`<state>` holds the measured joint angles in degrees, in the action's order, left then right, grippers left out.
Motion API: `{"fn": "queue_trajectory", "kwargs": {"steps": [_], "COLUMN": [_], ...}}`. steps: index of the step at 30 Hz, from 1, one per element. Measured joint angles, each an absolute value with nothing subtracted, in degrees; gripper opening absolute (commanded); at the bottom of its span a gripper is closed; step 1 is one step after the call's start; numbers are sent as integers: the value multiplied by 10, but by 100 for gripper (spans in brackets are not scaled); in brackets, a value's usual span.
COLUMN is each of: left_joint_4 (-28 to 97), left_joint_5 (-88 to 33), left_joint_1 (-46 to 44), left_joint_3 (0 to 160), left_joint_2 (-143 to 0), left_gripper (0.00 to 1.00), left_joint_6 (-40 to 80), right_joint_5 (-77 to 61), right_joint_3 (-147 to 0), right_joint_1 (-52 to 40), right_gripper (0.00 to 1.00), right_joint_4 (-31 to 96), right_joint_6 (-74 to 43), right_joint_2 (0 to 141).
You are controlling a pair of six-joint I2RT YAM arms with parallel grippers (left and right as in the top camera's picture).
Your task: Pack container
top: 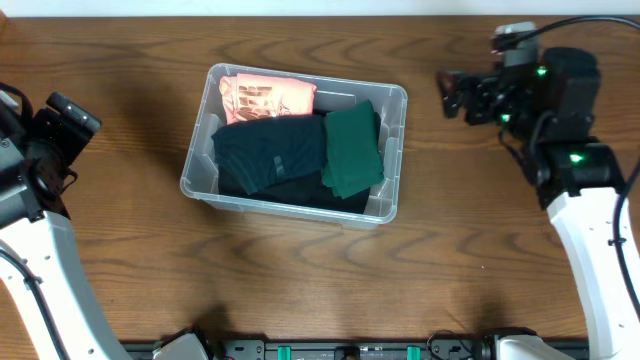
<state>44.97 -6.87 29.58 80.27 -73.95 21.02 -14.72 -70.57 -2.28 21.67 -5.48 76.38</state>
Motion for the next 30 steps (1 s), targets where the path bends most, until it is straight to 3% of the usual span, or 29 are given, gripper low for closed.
{"fn": "queue_trajectory", "kwargs": {"steps": [9, 20, 30], "left_joint_4": [450, 450, 449], "left_joint_5": [-69, -69, -69], "left_joint_1": [296, 296, 296], "left_joint_3": [803, 803, 803], "left_joint_2": [-740, -740, -740], "left_gripper": [98, 98, 98], "left_joint_6": [210, 210, 210], "right_joint_5": [-126, -121, -121], "right_joint_3": [-705, -695, -473], "right_joint_1": [98, 119, 117], "right_gripper": [99, 99, 99], "right_joint_4": [242, 329, 302], "right_joint_6": [-54, -19, -11], "right_joint_2": [677, 489, 329]}}
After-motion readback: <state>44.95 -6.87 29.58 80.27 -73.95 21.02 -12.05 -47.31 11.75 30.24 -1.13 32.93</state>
